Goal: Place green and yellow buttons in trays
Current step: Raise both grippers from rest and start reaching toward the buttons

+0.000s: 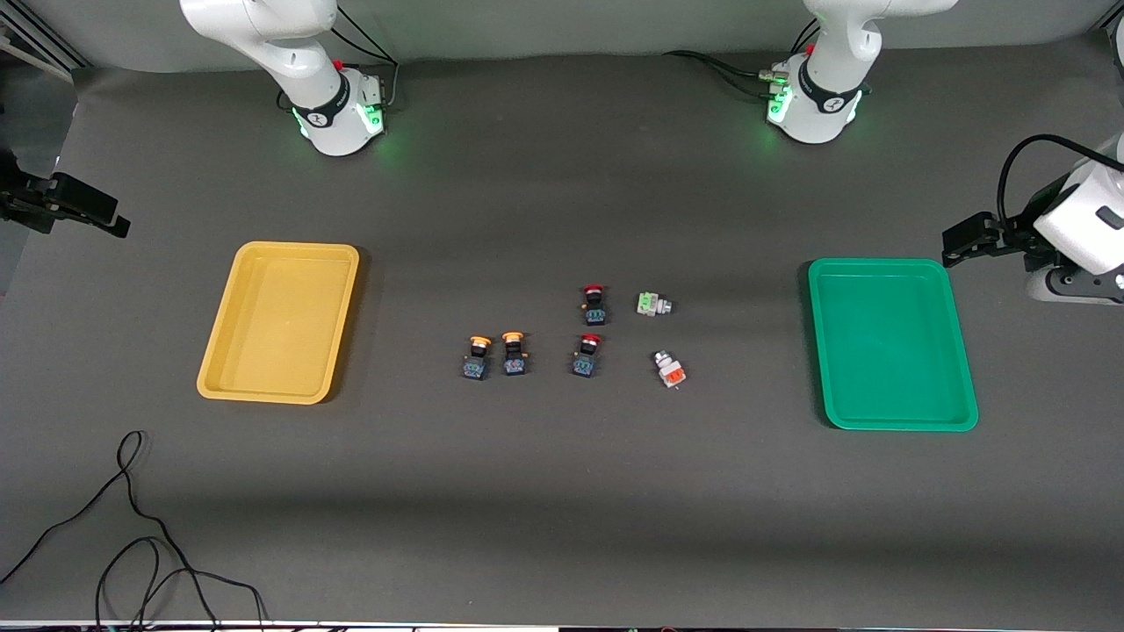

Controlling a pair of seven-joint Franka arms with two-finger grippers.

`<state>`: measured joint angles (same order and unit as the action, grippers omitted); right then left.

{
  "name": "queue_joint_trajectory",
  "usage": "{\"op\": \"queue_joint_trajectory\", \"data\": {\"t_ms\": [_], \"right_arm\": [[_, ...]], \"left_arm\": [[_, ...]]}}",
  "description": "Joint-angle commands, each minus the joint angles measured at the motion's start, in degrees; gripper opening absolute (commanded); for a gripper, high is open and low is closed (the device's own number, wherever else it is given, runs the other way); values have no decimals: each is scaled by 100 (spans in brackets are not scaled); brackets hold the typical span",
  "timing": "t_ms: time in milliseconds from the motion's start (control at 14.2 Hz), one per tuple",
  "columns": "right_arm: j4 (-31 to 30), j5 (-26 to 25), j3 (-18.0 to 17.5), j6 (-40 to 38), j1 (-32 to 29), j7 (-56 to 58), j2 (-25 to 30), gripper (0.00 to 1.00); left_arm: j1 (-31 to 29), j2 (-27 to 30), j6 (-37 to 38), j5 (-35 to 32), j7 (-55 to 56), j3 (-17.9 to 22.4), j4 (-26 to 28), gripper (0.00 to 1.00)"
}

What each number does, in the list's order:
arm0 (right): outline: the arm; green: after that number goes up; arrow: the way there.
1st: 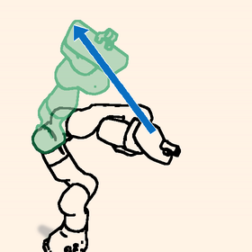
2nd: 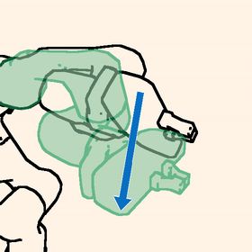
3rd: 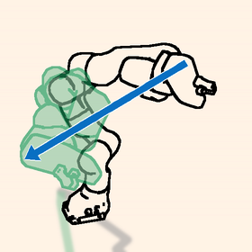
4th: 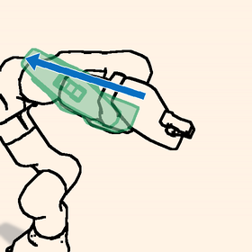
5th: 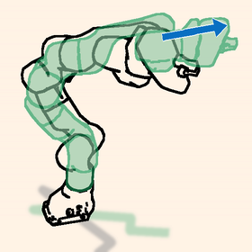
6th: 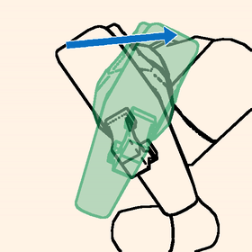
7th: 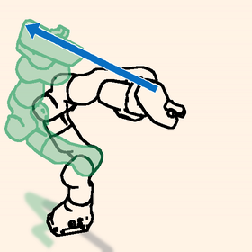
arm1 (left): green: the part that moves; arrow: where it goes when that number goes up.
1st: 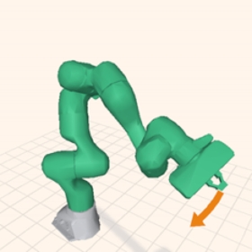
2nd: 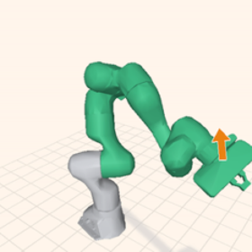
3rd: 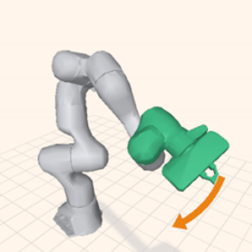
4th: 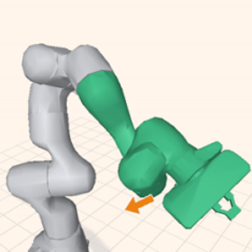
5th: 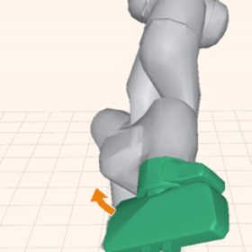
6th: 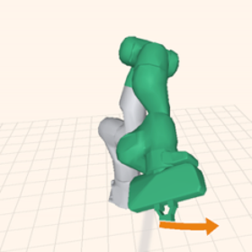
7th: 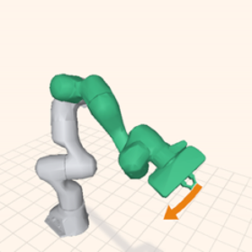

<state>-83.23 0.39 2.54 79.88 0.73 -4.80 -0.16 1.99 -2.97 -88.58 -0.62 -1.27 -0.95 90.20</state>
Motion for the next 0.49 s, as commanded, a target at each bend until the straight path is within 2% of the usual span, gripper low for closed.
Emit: {"op": "queue_joint_trajectory", "data": {"t_ms": [0, 421], "right_arm": [[18, 40, 36, -60, 23, 32, 7, 100], [44, 31, 36, -52, 23, 102, -10, 100]], "left_arm": [[65, -11, 51, 9, 47, 42, -82, 100], [65, -11, 42, 9, 65, 42, -91, 100]]}}
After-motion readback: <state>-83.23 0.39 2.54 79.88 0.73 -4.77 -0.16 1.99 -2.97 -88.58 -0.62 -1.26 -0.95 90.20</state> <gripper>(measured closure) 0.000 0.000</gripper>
